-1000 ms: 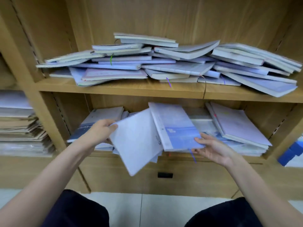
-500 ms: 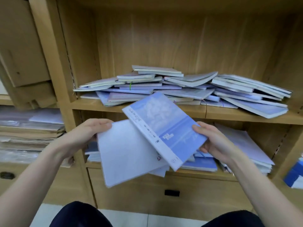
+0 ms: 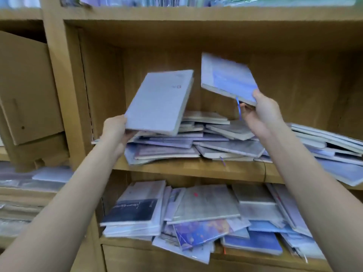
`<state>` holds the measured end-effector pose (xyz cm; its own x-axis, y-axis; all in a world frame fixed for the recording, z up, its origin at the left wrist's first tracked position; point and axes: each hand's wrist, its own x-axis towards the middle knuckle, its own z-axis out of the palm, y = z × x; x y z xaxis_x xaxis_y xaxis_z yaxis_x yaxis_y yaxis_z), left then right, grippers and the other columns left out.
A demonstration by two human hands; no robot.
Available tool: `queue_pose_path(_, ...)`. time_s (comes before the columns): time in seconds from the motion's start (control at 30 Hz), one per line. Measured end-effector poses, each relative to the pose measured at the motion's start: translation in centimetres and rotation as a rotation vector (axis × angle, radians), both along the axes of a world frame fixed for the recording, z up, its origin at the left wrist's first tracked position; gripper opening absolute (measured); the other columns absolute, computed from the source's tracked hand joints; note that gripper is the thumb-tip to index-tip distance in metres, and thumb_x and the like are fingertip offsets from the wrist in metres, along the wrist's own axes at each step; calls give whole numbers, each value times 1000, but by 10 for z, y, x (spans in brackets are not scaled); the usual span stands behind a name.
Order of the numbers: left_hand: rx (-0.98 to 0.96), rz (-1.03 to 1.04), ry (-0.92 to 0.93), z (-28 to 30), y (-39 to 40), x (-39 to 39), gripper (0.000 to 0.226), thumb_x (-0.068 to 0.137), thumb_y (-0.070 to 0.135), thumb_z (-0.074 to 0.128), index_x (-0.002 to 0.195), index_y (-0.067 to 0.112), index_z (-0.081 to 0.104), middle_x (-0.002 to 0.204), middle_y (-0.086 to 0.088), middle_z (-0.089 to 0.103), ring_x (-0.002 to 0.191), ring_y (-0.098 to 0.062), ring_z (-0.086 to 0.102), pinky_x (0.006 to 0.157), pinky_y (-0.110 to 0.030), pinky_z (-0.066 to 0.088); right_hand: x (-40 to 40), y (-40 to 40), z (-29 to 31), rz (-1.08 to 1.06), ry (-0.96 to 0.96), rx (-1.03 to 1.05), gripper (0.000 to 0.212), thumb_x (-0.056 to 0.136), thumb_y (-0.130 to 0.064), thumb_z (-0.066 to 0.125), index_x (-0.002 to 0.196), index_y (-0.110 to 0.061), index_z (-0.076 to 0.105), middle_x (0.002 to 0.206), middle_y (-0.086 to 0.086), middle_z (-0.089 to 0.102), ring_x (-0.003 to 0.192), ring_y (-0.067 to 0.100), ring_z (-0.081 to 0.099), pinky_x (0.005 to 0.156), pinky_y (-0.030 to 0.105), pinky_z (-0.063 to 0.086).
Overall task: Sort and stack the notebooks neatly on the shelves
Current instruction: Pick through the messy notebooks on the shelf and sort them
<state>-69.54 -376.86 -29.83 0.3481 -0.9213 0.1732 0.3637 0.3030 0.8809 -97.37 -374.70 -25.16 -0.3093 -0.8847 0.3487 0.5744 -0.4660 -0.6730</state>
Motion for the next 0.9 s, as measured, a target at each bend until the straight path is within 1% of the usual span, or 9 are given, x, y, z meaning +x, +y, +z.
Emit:
queue_pose_path(0.1,74,30,-22,5,-33,-23,14,93,-7,39,98,-2,51,110,-15,58,72,-20,59,48,-26,55,12,-20,3,31,-53,19,22,100,-7,38,80,-5,47,76,11,55,39,12,60,41,17,46)
queue_pose_path(0.2,127,2,-45,6,-63,-47,25,96,-3,33,119,-5,40,124,-19,51,80,-27,66,71,-31,57,19,-39,2,29,-17,46,22,100,-6,37,79,-4,44,78,12,52,38,14,60,40,18,47)
queue_pose_path(0.27,114,-14,-154,7,-79,-58,32,97,0,34,128,-7,34,125,-19,47,97,-34,64,74,-35,56,23,-56,0,40,114,96,21,100,-5,37,82,-1,46,80,13,52,39,13,59,39,18,47)
queue_pose_path(0.37,156,108,-356,7,-91,-57,48,100,18,36,142,-1,23,143,-16,37,127,-36,43,104,-46,38,33,-82,-5,103,340,244,16,99,-4,41,108,8,45,93,20,50,40,16,60,36,19,47)
queue_pose_path(0.43,142,237,-457,3,-86,-48,51,100,19,35,146,4,20,150,-12,28,135,-31,32,111,-41,28,41,-88,-8,121,407,306,42,96,-2,47,133,9,28,107,21,48,56,22,62,47,21,54)
queue_pose_path(0.53,-48,412,-700,-20,-56,-39,46,97,9,38,142,7,30,144,-10,34,127,-21,39,101,-25,32,45,-83,-14,153,403,270,62,92,4,51,141,5,13,115,21,48,88,29,64,87,32,52)
queue_pose_path(0.63,-332,487,-812,-70,-22,-42,37,90,-3,40,125,6,47,121,-7,44,101,-4,43,80,-7,31,36,-55,-39,-59,468,160,45,93,6,46,134,1,29,101,13,48,72,21,62,78,29,54)
queue_pose_path(0.77,-456,337,-977,-181,18,-56,28,84,2,39,108,8,54,101,2,47,89,-4,45,79,-6,34,7,4,-136,-234,861,-5,26,93,2,49,111,-16,44,95,2,54,62,16,63,53,23,53)
queue_pose_path(0.9,-284,69,-1270,-276,9,-62,39,81,23,35,109,9,58,108,-3,57,99,-7,43,91,-15,35,-14,10,-235,-74,1440,161,42,91,-8,55,128,-17,37,107,1,54,74,22,65,63,28,52)
